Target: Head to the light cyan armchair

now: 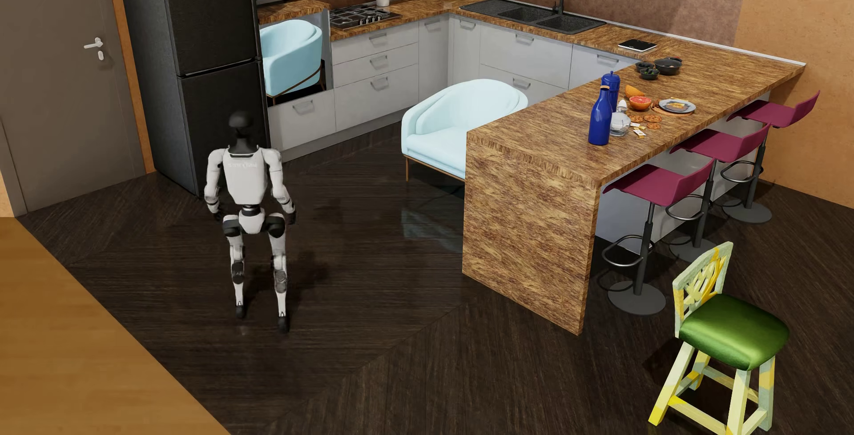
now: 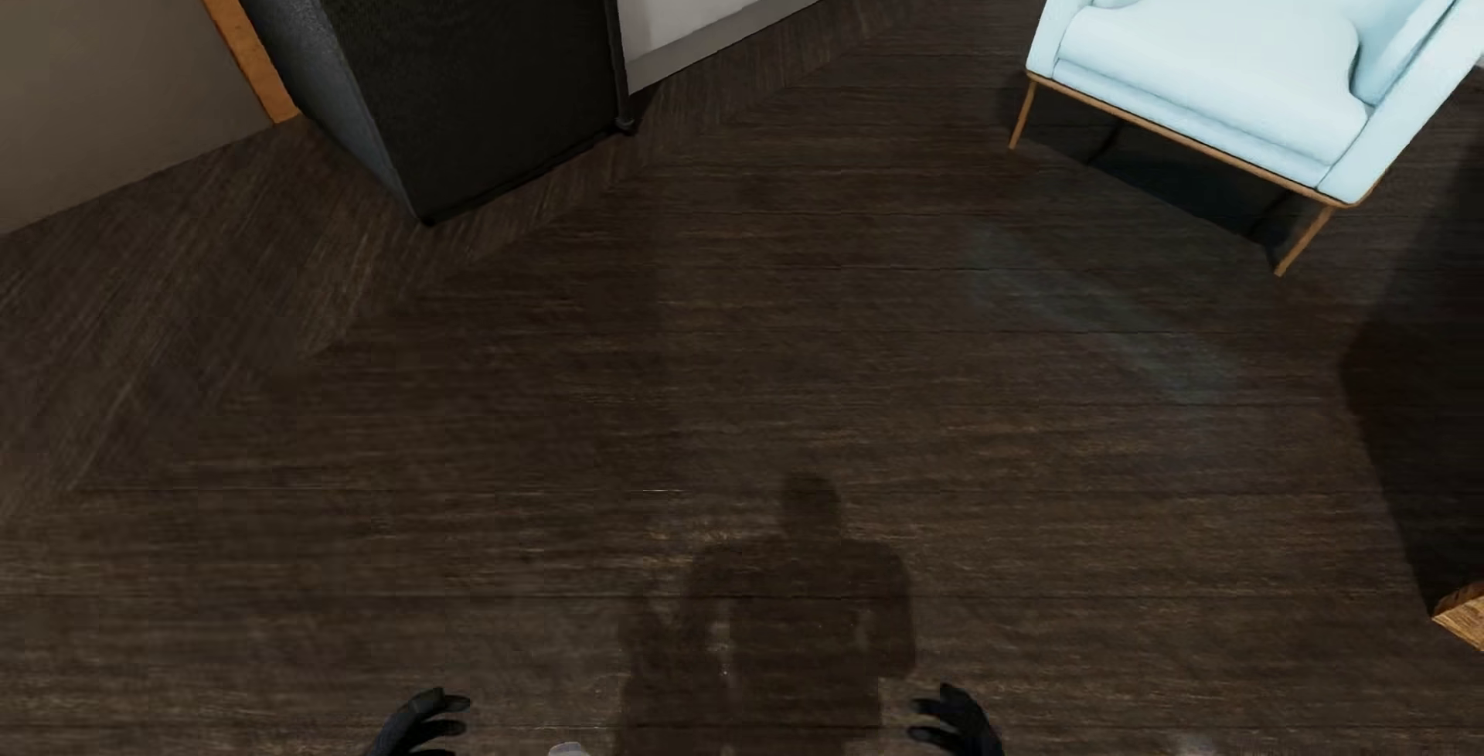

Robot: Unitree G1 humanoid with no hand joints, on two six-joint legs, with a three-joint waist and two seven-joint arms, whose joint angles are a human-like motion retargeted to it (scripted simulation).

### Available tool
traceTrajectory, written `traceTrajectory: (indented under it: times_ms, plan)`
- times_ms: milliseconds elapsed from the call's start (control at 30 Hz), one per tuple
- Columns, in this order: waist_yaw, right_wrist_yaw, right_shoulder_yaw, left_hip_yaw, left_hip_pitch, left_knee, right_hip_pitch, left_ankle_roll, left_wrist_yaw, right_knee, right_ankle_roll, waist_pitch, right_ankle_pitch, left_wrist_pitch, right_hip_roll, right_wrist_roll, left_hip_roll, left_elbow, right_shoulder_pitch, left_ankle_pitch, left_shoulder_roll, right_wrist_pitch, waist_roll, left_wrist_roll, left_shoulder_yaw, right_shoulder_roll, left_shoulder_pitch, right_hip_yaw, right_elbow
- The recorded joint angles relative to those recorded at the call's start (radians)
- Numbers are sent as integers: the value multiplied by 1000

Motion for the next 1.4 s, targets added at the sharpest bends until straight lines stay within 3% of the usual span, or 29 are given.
traceTrajectory:
  times_ms: [33, 100, 167, 200, 233, 267, 300, 400, 467, 500, 533, 567, 667, 700, 767, 833, 900, 933, 967, 1033, 1100, 1167, 1200, 1233, 1267, 1300, 1333, 1367, 1400]
  plan:
    - [-18, 32, 19, 46, 48, -12, -64, 109, 4, 134, -30, -9, 100, 58, -27, 20, 5, -11, -29, -38, 29, -32, -22, -14, -11, -14, 1, -16, 46]
    - [-94, 119, -24, 115, 176, -84, -154, 88, 58, 191, -81, -29, 150, 174, -101, 44, 16, -36, 23, -93, 5, -46, -61, -69, -42, -26, -49, -94, 40]
    - [-173, 127, -51, 161, 304, -148, -212, 61, 115, 95, 9, -32, 65, 240, -101, 27, 41, -119, 83, -143, -31, -3, -84, -131, -67, -43, -194, -116, -8]
    - [-185, 94, -32, 165, 333, -102, -226, 38, 132, 5, 43, -31, 57, 209, -95, 13, 51, -149, 112, -155, -58, 15, -95, -154, -78, -62, -253, -109, -18]
    - [-142, 47, 19, 101, 248, 120, -196, 17, 128, -92, -9, -29, 117, 130, -100, -3, 32, -116, 120, -36, -107, 13, -98, -159, -92, -90, -288, -93, 85]
    - [-87, 3, 46, 22, 137, 278, -167, 0, 110, -91, -8, -24, 89, 50, -77, -8, 2, -76, 107, 90, -106, 17, -64, -147, -151, -99, -260, -85, 180]
    - [-22, -29, 8, -28, 41, 317, -127, -14, 73, -109, -4, -17, 61, 15, -52, -3, -34, -68, 106, 81, -76, 29, -23, -115, -142, -87, -174, -64, 163]
    - [100, -46, 0, -33, -171, 171, 41, -62, -22, -219, 21, -11, -5, 158, 1, -45, -10, -50, -2, -2, -46, 28, 97, 15, 7, -64, 36, 22, 55]
    - [61, 8, -9, -17, -125, -137, 79, -115, -11, -98, 7, 13, -14, 189, 13, -108, 65, -32, -86, 65, 13, 11, 116, 20, 14, -26, 45, 39, -18]
    - [16, 42, 0, 25, -87, -136, 14, -112, 24, 100, -40, 26, 95, 146, -14, -119, 80, -8, -110, 211, 45, 2, 79, -17, 7, -19, 10, 15, 11]
    - [-26, 81, 5, 67, -38, -131, -62, -22, 83, 220, -64, 34, 221, 101, -57, -110, 83, 2, -84, 162, 51, -5, 20, -66, 9, -26, -52, -29, 30]
    - [-75, 115, -22, 101, 23, -133, -117, 82, 145, 252, -31, 42, 234, 72, -88, -98, 91, -32, -20, 115, 30, -8, -35, -112, 3, -43, -106, -70, 21]
    - [-164, 82, -56, 141, 166, -114, -157, 6, 222, -62, 34, -20, 47, 72, -118, -92, 117, -116, 139, -38, -77, 21, -150, -136, -113, -93, -244, -80, 37]
    - [-147, 36, -7, 90, 146, 17, -110, -19, 196, -89, 25, -19, 25, 81, -94, -75, 134, -113, 144, -43, -87, 24, -149, -104, -139, -110, -278, -81, 122]
    - [-53, -48, 32, -43, 41, 200, -13, -35, 99, -133, 34, -19, -35, 31, -51, -12, 86, -80, 95, 67, -104, 58, -82, -29, -92, -82, -129, -55, 98]
    - [18, -74, -10, -45, 40, 8, 32, -29, 3, -77, 38, -10, -62, 32, -25, 32, 87, -23, 1, -72, -17, 59, -16, 15, 7, 17, 13, -17, -23]
    - [-24, 32, 42, 31, 162, -35, -74, -2, 6, 186, -56, -4, 128, 136, -57, 65, 90, -4, -37, -154, 42, 2, -35, -29, 0, -8, 9, -19, 46]
    - [-68, 99, -11, 68, 239, -86, -132, -9, 38, 204, -62, 1, 144, 208, -74, 63, 90, -53, 1, -171, 26, -2, -52, -70, -7, -25, -54, -59, 20]
    - [-97, 127, -23, 98, 274, -51, -174, -28, 75, 112, -66, 10, 129, 253, -91, 41, 104, -126, 37, -158, -17, 6, -64, -105, -30, -35, -126, -112, -22]
    - [-91, 100, 62, 20, 122, 303, -73, -79, 122, -90, -14, 10, -34, 198, -80, -34, 78, -84, 75, 177, -108, 0, -65, -124, -79, -94, -251, -108, 98]
    - [-26, 19, 38, -45, -37, 275, 56, -113, 125, -162, -8, 26, -73, 98, -34, -74, 26, -97, 91, 120, -94, 42, -16, -110, -59, -68, -151, -53, 84]
    - [-2, -73, 4, -19, -123, -26, 28, -131, 104, 62, -24, 47, 37, 34, 1, -74, 3, -73, 31, 98, -17, 112, 44, -67, -29, -33, -59, -38, -8]
    - [-30, -87, 22, -20, -115, -29, -54, -59, 96, 258, -58, 44, 231, 7, -8, -74, -17, -1, 16, 157, 29, 128, 36, -50, 20, -18, -65, -41, -21]
    - [-33, -52, 3, -23, -70, -42, -147, 90, 107, 348, -23, 44, 365, 26, -15, -90, -44, 15, 30, 104, 35, 125, 10, -47, 48, -36, -120, -30, -4]
    - [-44, -2, -33, -12, -27, -77, -233, 115, 123, 322, 33, 50, 288, 74, -28, -121, -65, -41, 68, 81, 22, 107, -32, -51, 46, -39, -170, -2, 4]
    - [-59, 50, -67, -10, 16, -117, -292, 39, 128, 186, 47, 58, 127, 108, -49, -172, -67, -83, 105, 74, -4, 84, -62, -58, 24, -38, -212, 31, 13]
    - [-56, 95, -61, -28, 48, -139, -293, 42, 116, -20, 37, 58, 117, 107, -94, -233, -83, -56, 111, 69, -33, 68, -89, -56, -26, -36, -235, 60, 25]
    - [-33, 136, -22, -45, 60, -107, -244, 82, 92, -157, 103, 69, 223, 105, -122, -281, -84, -25, 74, 64, -72, 50, -90, -51, -58, -46, -240, 48, 85]
    - [15, 175, -8, -50, 61, -89, -215, 126, 53, -165, 94, 87, 210, 106, -106, -300, -69, -38, 26, 54, -84, 43, -68, -45, -66, -75, -210, 30, 45]
